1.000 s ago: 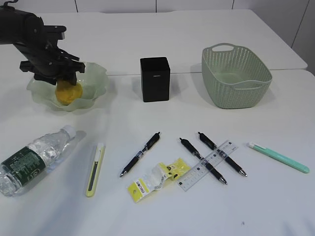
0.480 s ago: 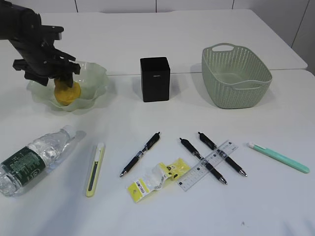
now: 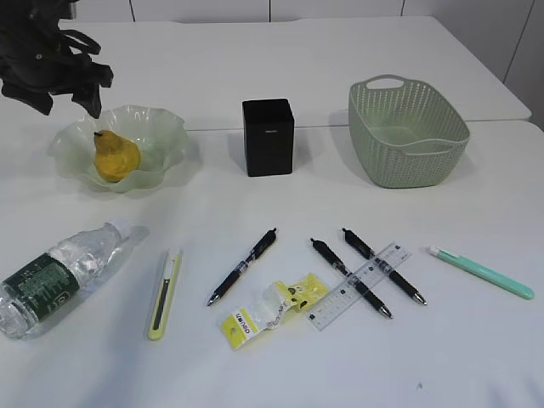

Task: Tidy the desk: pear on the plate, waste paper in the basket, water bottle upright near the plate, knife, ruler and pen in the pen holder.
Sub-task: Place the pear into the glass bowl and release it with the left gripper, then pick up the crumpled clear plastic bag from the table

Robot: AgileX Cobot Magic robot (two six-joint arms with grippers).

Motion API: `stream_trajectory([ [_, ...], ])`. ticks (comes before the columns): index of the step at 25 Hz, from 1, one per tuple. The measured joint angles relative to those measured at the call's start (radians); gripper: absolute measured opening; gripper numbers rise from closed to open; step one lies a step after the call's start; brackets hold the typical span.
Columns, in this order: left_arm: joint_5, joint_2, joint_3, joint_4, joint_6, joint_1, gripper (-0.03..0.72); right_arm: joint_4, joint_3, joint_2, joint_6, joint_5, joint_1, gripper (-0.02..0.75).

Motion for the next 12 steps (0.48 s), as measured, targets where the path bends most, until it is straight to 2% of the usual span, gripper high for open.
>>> stream_trajectory([
  [5,0.069,-0.049,0.000,-0.113,0.073,-0.002,0.522,0.002,0.000,0.000,0.000,0.000,0.000,0.313],
  [12,0.168,-0.105,0.000,-0.137,0.155,-0.060,0.521,0.003,0.000,0.000,0.000,-0.002,0.000,0.313],
])
